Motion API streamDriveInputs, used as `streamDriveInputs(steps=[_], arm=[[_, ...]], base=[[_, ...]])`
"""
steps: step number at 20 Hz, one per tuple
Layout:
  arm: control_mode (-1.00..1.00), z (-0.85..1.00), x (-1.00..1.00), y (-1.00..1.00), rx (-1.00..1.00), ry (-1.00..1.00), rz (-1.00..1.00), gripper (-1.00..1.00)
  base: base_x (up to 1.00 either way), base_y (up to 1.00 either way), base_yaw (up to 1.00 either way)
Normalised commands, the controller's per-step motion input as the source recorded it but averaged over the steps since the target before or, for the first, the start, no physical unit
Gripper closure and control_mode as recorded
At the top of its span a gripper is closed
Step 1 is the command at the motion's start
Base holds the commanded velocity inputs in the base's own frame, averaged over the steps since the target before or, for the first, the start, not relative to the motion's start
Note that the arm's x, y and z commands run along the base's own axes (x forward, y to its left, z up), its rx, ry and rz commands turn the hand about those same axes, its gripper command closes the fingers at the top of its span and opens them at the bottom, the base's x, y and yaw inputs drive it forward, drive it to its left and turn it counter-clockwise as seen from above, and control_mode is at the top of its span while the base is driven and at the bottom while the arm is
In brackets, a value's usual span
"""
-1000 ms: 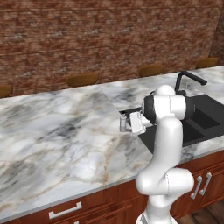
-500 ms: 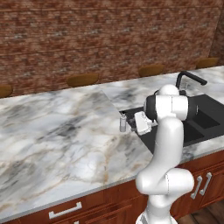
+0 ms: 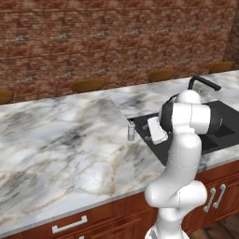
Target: Locate and retrieve the soap dispenser and soap dispenser from the cabinet. Place them next to the sink.
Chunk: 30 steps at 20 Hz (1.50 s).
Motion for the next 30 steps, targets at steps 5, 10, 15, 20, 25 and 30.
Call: streamDriveInputs(steps=[5, 10, 15, 20, 25, 30], arm=[[-1.00, 0.15, -0.30, 0.02, -0.21, -0.05, 0.27, -1.00], [-1.00, 0.32, -0.31, 0.00, -0.19, -0.09, 0.40, -1.00], [-1.00, 0.46, -0.20, 0.03, -0.12, -0.04, 0.33, -1.00], [-1.00, 0.44, -0.27, 0.13, -0.09, -0.11, 0.12, -1.00], [-1.00, 0.35, -0.51, 0.15, -0.09, -0.26, 0.13, -1.00], [-1.00, 0.41, -0.56, 0.06, -0.13, -0.23, 0.20, -1.00]], base=[[0.00, 0.00, 0.00], [0.00, 0.00, 0.00], [0.00, 0.00, 0.00], [0.00, 0.00, 0.00], [0.00, 0.00, 0.00], [0.00, 0.00, 0.00]])
